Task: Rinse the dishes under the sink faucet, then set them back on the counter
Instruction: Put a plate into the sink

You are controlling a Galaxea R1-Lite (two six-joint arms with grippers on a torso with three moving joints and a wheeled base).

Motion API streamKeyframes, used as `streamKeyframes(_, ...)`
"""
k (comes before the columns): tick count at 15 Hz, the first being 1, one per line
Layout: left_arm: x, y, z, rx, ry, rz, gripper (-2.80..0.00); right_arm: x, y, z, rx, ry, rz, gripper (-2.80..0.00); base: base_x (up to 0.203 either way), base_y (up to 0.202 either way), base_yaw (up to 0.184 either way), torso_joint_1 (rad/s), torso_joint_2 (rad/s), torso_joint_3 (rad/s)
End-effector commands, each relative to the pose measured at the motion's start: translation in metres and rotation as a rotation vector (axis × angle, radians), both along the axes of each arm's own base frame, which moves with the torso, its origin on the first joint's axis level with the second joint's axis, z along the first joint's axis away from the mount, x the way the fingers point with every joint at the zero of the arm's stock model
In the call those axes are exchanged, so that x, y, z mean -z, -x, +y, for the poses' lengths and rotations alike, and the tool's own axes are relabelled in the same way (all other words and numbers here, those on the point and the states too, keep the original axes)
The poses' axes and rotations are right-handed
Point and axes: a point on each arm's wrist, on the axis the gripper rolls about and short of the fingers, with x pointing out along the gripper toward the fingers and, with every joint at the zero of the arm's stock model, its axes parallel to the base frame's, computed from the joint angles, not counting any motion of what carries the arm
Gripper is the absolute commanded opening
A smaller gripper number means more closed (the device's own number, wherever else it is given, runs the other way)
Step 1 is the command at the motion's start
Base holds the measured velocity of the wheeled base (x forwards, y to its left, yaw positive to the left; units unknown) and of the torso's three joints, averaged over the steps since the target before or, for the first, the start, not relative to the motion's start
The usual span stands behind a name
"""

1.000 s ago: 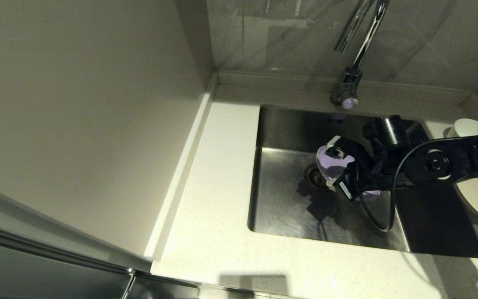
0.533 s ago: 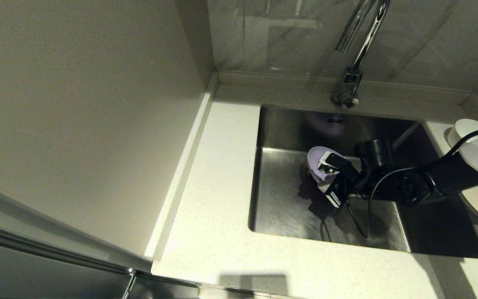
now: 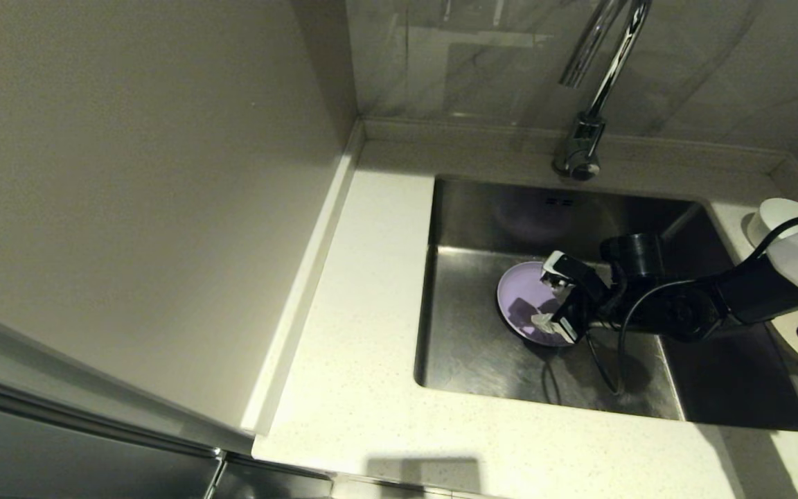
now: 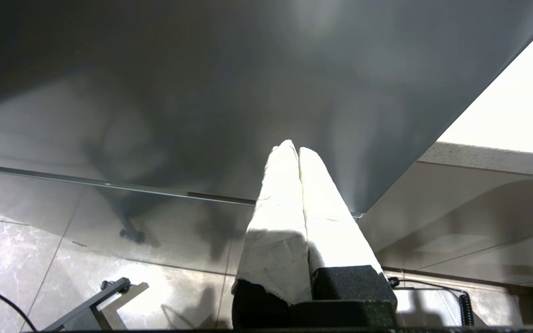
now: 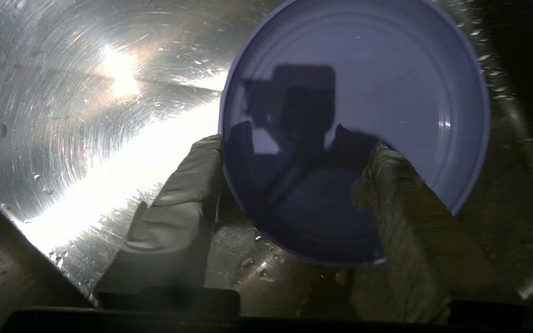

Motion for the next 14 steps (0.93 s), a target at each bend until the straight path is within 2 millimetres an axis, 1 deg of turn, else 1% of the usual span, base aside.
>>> streamKeyframes(1, 0.0, 0.0, 0.0, -0.001, 0.001, -0.003, -2.8, -0.036, 0.015, -0.012, 0.017, -0.012, -0.072, 0.0, 0.0, 0.0, 0.0, 0.0, 0.0, 0.0)
streamKeyframes(3, 0.0, 0.0, 0.0, 0.001, 0.0, -0.003, -2.8, -0.074, 0.043, -0.03, 0.025, -0.039, -0.125, 0.0, 0.0, 0.0, 0.0, 0.0, 0.0, 0.0)
streamKeyframes(5, 0.0, 0.0, 0.0, -0.001, 0.001, -0.003, -2.8, -0.106, 0.074, -0.054, 0.037, -0.068, -0.159, 0.0, 0.0, 0.0, 0.0, 0.0, 0.0, 0.0)
streamKeyframes(6, 0.0, 0.0, 0.0, 0.0, 0.001, -0.003, -2.8, -0.118, 0.088, -0.065, 0.057, -0.083, -0.169, 0.0, 0.0, 0.0, 0.0, 0.0, 0.0, 0.0)
streamKeyframes(8, 0.0, 0.0, 0.0, -0.001, 0.001, -0.003, -2.8, -0.138, 0.108, -0.075, 0.119, -0.15, -0.167, 0.0, 0.0, 0.0, 0.0, 0.0, 0.0, 0.0)
streamKeyframes(9, 0.0, 0.0, 0.0, -0.001, -0.001, -0.003, -2.8, -0.146, 0.117, -0.079, 0.163, -0.163, -0.161, -2.8, 0.0, 0.0, 0.0, 0.0, 0.0, 0.0)
streamKeyframes(11, 0.0, 0.0, 0.0, -0.001, -0.001, -0.003, -2.8, -0.156, 0.131, -0.084, 0.243, -0.146, -0.15, -2.8, 0.0, 0.0, 0.0, 0.0, 0.0, 0.0)
streamKeyframes(13, 0.0, 0.0, 0.0, -0.001, 0.001, -0.003, -2.8, -0.16, 0.143, -0.089, 0.327, -0.12, -0.103, -2.8, 0.0, 0.0, 0.0, 0.0, 0.0, 0.0)
streamKeyframes(14, 0.0, 0.0, 0.0, -0.001, 0.001, -0.003, -2.8, -0.161, 0.149, -0.09, 0.393, -0.137, -0.076, -2.8, 0.0, 0.0, 0.0, 0.0, 0.0, 0.0)
